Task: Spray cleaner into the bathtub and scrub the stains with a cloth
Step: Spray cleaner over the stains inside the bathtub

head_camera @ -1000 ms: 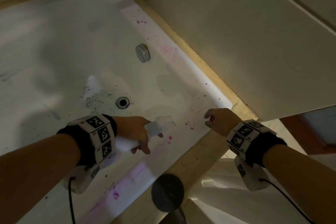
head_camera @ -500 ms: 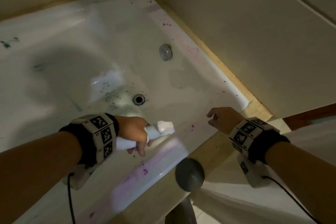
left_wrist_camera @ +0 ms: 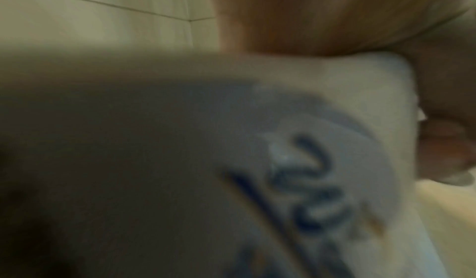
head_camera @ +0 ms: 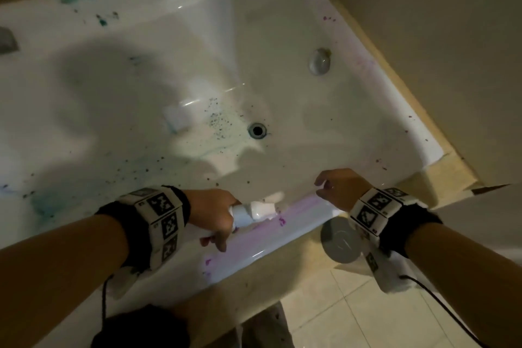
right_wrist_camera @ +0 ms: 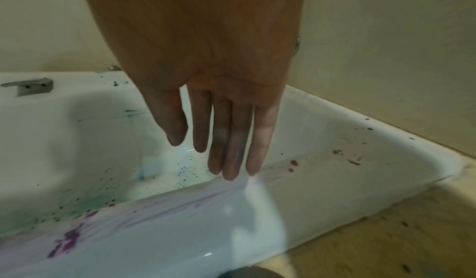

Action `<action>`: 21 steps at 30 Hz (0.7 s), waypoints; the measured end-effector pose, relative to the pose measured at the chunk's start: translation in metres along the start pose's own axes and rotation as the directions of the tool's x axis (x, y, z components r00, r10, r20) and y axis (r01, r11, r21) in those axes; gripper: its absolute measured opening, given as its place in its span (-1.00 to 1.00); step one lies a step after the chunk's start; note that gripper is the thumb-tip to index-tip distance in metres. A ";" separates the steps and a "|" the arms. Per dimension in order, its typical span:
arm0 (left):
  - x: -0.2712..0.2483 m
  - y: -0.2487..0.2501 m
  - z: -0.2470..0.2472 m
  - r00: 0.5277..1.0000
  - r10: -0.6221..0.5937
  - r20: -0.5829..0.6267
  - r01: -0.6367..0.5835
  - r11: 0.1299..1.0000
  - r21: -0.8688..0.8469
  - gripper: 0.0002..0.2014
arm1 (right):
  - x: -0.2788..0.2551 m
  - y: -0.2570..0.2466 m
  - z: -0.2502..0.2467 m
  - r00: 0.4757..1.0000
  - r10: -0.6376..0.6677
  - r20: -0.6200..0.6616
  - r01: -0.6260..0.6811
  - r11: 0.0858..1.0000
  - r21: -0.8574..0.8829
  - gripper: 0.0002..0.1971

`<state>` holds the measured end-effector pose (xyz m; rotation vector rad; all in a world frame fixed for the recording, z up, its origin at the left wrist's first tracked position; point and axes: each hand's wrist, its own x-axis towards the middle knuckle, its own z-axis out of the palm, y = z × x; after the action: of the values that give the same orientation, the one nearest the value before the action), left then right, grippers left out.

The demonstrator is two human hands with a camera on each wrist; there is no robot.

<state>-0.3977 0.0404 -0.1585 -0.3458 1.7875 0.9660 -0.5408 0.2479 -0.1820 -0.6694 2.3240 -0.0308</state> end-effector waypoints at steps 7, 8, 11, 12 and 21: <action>-0.005 -0.031 0.010 0.995 -0.081 0.053 0.084 0.995 -0.054 -0.68 | 0.011 -0.009 0.004 0.998 -0.049 0.034 0.052 0.994 -0.094 -0.72; -0.005 -0.033 0.013 0.994 -0.081 0.077 0.087 0.993 -0.081 -0.57 | 0.011 -0.008 0.003 0.998 -0.056 0.039 0.060 0.993 -0.103 -0.73; -0.004 -0.038 0.020 0.996 -0.084 0.035 0.087 0.989 -0.120 -0.63 | 0.012 -0.006 0.001 0.997 -0.060 0.053 0.066 0.991 -0.114 -0.74; -0.004 -0.040 0.020 0.996 -0.090 0.007 0.090 0.989 -0.120 -0.69 | 0.013 -0.005 0.001 0.997 -0.061 0.054 0.067 0.991 -0.120 -0.74; -0.020 -0.073 0.033 0.977 -0.209 0.041 0.213 0.967 -0.138 -0.70 | 0.023 -0.026 0.010 0.987 -0.124 0.098 0.137 0.981 -0.135 -0.73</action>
<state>-0.3217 0.0147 -0.1783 -0.5990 1.6249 0.9425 -0.5366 0.2159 -0.1985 -0.8764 2.2082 0.1024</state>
